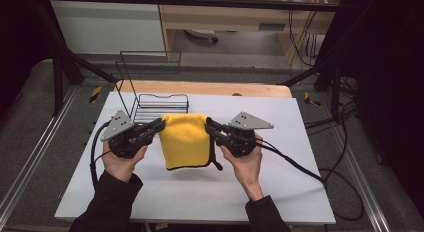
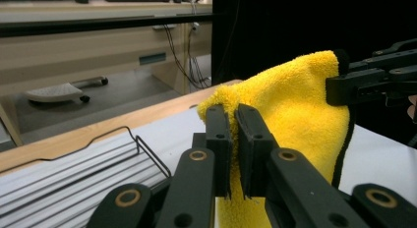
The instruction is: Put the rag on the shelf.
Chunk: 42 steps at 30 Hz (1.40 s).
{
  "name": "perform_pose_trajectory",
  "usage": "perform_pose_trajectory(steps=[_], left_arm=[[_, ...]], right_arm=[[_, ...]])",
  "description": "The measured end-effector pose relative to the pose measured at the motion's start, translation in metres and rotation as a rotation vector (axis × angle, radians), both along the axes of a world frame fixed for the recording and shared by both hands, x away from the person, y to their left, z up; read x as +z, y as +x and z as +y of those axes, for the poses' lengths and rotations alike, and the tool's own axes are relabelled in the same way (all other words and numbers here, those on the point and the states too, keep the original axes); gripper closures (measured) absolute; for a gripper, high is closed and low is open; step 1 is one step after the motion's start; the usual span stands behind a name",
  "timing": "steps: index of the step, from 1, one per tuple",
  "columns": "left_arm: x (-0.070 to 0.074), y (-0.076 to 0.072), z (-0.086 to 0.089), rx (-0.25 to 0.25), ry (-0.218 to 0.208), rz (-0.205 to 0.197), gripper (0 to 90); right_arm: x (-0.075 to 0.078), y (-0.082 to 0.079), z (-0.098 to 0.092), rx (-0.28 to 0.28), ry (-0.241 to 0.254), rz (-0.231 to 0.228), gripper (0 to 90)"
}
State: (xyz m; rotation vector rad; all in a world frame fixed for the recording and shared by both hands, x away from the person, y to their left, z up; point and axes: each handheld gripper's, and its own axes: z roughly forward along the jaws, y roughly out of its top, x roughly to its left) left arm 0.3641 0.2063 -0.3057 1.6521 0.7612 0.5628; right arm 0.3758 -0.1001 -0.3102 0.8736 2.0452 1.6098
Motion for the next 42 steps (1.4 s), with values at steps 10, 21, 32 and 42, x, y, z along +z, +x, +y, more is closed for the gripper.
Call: perform_pose_trajectory(steps=[10,21,32,42], left_arm=[[0.012,0.003,0.014,0.041,-0.043,-0.046,84.5],[0.024,0.012,0.031,0.091,-0.069,-0.082,84.6],[0.038,0.02,0.047,0.123,-0.1,-0.114,84.6],[0.048,0.027,0.059,0.147,-0.136,-0.138,84.6]], right_arm=[[0.017,0.003,0.015,0.001,0.024,-0.063,78.2],[0.032,0.012,0.036,-0.001,0.035,-0.104,78.2],[0.043,0.022,0.054,0.002,0.056,-0.134,78.2],[0.052,0.032,0.068,0.007,0.073,-0.162,78.2]])
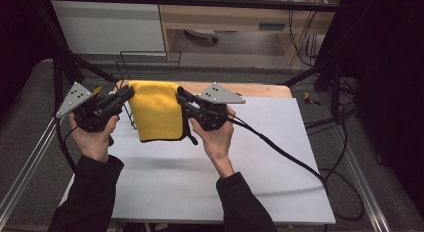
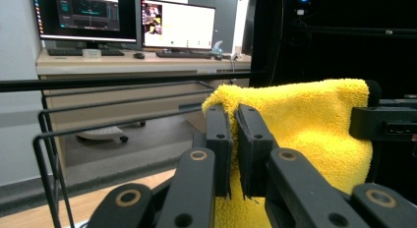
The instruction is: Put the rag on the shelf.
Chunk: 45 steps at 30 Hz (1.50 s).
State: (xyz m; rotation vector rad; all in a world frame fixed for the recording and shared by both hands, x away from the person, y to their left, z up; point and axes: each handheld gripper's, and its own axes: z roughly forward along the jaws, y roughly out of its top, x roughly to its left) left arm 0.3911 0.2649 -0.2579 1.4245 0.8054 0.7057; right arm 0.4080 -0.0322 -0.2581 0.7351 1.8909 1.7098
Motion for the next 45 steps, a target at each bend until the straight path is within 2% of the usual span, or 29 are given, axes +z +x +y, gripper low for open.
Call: perform_pose_trajectory(steps=[7,18,26,36,45], left_arm=[[0.007,0.005,0.005,0.009,-0.01,-0.014,84.6],[0.029,0.012,0.012,0.025,-0.027,-0.052,84.6],[0.042,0.017,0.016,0.042,-0.039,-0.094,84.7],[0.063,0.025,0.024,0.06,-0.051,-0.135,84.7],[0.076,0.036,0.03,0.069,-0.065,-0.152,84.6]], right_arm=[[0.008,0.008,0.007,-0.008,0.01,-0.024,78.2],[0.027,0.02,0.017,-0.014,0.022,-0.055,78.2],[0.037,0.027,0.022,-0.021,0.057,-0.074,78.2],[0.057,0.036,0.033,-0.027,0.085,-0.113,78.1],[0.076,0.047,0.042,-0.039,0.08,-0.137,78.2]])
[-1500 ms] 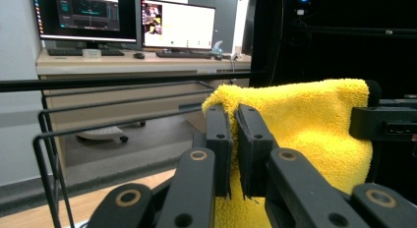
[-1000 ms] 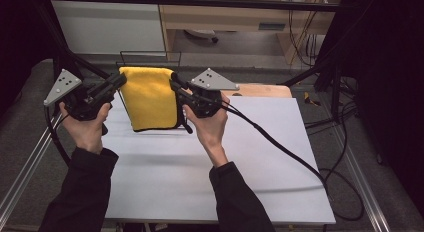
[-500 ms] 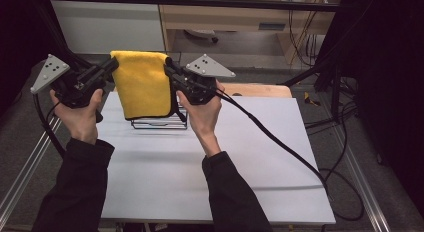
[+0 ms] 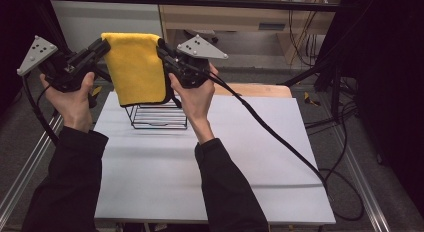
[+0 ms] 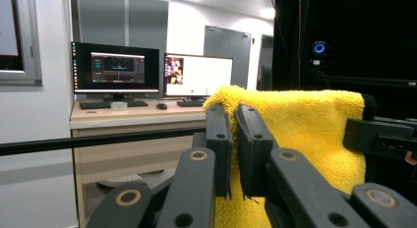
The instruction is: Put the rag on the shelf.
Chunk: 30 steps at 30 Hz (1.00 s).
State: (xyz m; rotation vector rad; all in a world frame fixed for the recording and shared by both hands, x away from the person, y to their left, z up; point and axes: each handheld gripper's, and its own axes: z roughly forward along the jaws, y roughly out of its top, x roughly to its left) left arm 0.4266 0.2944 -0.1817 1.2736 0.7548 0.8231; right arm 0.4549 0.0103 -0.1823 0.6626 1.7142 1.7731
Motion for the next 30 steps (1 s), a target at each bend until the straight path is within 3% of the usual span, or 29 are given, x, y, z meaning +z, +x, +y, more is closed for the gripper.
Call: perform_pose_trajectory(steps=[13,30], left_arm=[[0.027,0.018,0.013,0.017,-0.025,-0.023,84.7],[0.052,0.036,0.01,0.025,-0.008,-0.051,84.6]], right_arm=[[0.031,0.013,0.016,-0.011,-0.009,-0.042,78.2],[0.056,0.028,0.016,-0.042,-0.003,-0.06,78.2]])
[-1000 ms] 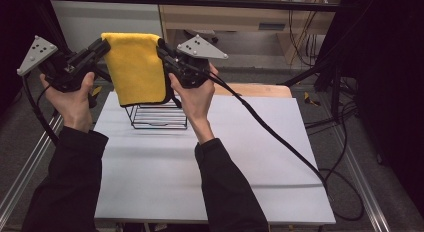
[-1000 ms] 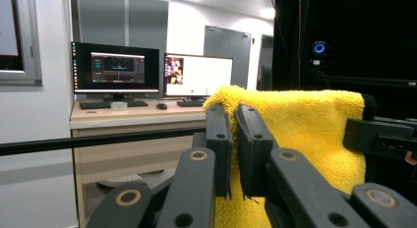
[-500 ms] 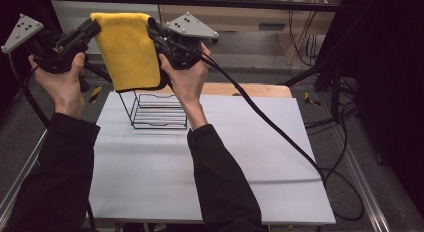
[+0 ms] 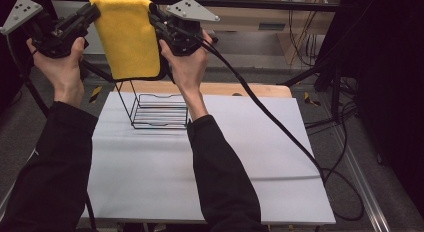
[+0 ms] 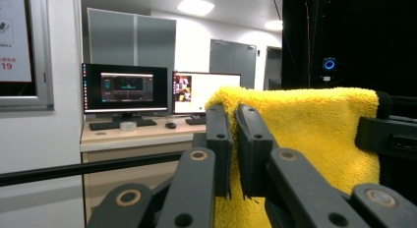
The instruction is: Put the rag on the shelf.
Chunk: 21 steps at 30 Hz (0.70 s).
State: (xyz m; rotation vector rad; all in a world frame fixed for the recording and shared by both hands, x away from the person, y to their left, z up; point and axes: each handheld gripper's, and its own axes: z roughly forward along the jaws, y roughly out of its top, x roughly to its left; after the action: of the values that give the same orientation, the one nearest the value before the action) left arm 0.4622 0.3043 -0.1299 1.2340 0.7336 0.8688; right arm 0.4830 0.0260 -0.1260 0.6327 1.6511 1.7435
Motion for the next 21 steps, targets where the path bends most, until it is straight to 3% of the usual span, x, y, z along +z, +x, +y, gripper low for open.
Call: perform_pose_trajectory(steps=[4,12,16,21], left_arm=[[0.006,0.002,0.0,0.0,-0.014,-0.012,84.6],[0.015,0.011,-0.001,0.025,0.007,-0.021,84.6],[0.014,0.019,-0.001,0.023,0.0,-0.023,84.6],[0.01,0.032,-0.002,0.048,0.022,-0.003,84.6]], right_arm=[[0.005,0.004,0.0,0.006,0.015,-0.006,78.1],[0.012,0.013,0.003,-0.011,0.007,-0.018,78.1],[0.011,0.02,0.004,-0.018,0.007,-0.016,78.1],[0.008,0.031,0.006,-0.036,-0.01,-0.005,78.1]])
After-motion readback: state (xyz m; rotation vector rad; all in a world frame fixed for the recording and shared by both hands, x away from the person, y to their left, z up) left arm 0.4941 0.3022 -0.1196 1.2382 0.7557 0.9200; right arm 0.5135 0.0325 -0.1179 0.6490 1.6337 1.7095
